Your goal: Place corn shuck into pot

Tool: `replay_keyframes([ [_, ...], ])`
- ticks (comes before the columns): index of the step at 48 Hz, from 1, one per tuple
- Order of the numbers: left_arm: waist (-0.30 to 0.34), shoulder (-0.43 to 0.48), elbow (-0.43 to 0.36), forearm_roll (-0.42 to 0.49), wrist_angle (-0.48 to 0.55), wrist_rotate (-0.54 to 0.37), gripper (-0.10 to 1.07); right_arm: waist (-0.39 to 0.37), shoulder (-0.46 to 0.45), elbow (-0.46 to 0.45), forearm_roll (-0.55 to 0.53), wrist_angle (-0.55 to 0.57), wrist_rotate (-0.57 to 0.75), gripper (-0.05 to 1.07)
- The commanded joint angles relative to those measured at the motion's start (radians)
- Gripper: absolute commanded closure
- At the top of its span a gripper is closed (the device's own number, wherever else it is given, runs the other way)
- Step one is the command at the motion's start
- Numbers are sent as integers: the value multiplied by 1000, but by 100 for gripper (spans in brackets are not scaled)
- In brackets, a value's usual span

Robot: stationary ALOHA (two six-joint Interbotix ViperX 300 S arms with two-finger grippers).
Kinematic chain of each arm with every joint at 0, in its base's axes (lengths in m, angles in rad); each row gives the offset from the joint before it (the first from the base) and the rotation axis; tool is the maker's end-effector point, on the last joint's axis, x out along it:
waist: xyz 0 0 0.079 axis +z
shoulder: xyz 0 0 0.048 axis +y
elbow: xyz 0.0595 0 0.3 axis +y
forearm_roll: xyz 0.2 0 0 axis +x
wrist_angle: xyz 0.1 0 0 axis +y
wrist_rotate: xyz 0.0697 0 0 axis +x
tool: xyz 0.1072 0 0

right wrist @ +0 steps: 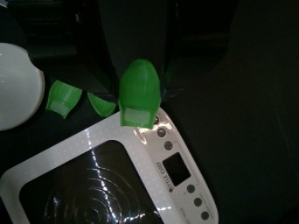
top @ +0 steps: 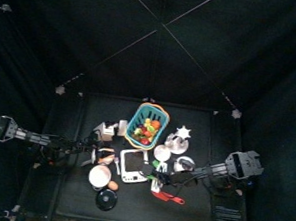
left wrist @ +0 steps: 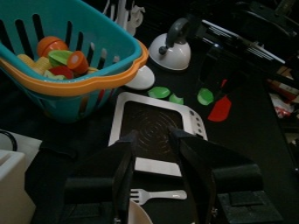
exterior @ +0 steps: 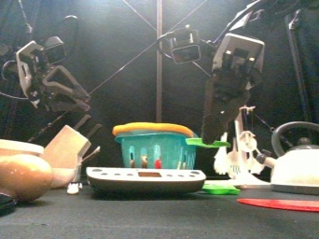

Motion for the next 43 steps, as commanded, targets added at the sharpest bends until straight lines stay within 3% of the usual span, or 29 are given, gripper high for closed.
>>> replay_keyframes([
  [1,3,-2,-11,3,0,2,22,-5,-29,-25,-8,-6,3,54],
  [10,15,-3,-11,2,9,2,22,-6,-21,-71,-44,-25,12,54],
  [15,51,-3,-5,-8,9,0,22,-12,9,-121,-84,-92,12,54],
  [26,117,-20,23,-38,9,0,22,-35,132,-288,-166,-272,11,54],
  [43,152,-91,46,-49,23,0,22,-52,359,-568,-198,-322,-5,53],
])
